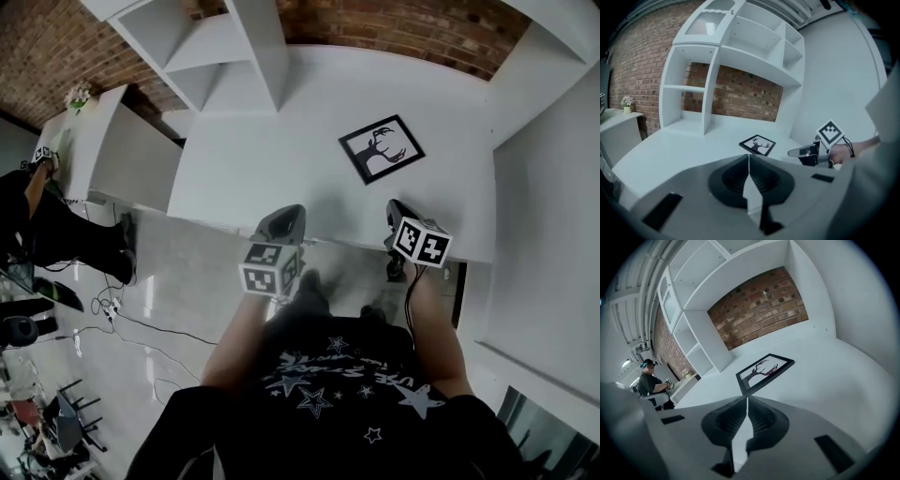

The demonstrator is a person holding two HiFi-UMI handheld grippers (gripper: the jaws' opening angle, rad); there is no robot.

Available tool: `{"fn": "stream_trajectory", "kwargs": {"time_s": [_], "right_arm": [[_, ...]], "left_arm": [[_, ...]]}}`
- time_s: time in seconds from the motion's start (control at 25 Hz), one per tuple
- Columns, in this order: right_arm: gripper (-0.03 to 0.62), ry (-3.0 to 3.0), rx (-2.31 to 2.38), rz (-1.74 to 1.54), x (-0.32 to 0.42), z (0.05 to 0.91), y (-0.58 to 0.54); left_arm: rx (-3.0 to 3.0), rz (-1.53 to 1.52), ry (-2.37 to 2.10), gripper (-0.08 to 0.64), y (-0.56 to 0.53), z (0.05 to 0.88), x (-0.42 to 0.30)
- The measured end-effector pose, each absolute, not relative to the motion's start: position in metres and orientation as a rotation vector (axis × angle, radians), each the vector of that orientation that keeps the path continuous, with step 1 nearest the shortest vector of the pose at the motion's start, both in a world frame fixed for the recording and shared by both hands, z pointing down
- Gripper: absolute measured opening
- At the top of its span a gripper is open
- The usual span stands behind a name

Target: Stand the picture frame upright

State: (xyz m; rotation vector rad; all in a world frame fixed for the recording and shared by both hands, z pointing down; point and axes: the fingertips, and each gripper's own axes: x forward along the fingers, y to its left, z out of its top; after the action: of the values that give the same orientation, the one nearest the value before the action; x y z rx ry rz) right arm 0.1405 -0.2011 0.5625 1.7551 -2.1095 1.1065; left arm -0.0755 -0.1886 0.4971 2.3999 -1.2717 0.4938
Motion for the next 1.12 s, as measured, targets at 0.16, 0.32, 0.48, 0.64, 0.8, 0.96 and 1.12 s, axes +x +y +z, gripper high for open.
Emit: {"fn": "stream_trajectory", "kwargs": {"time_s": [0.16,0.32,0.48,0.64,0.8,0.96,1.12], "right_arm": [[0.017,-2.039,1.796,1.168,0.128,0.566,-0.204],[0.017,-1.987,1.824,1.234,0.118,0.57,-0.21],[0.017,-1.908,1.884,1.24,0.119,0.575,-0.221],[0.018,-1.83,1.964,1.262,0.124,0.581,-0.235],[0.14,-1.773,2.013,1.324,0.124,0.589,-0.252],[0.143,-1.694,2.067,1.328,0.127,0.596,-0.266],[0.143,-1.625,2.108,1.325,0.132,0.602,-0.276]], "left_arm": [[2.424,0.513,-1.185,0.018,-0.205,0.505,-0.083],[2.451,0.525,-1.098,0.018,-0.223,0.511,-0.084],[2.473,0.537,-1.02,0.018,-0.239,0.519,-0.081],[2.497,0.554,-0.95,0.018,-0.254,0.528,-0.078],[2.502,0.565,-0.893,0.018,-0.265,0.535,-0.077],[2.508,0.592,-0.848,0.018,-0.273,0.544,-0.079],[2.514,0.605,-0.834,0.018,-0.281,0.549,-0.081]]}}
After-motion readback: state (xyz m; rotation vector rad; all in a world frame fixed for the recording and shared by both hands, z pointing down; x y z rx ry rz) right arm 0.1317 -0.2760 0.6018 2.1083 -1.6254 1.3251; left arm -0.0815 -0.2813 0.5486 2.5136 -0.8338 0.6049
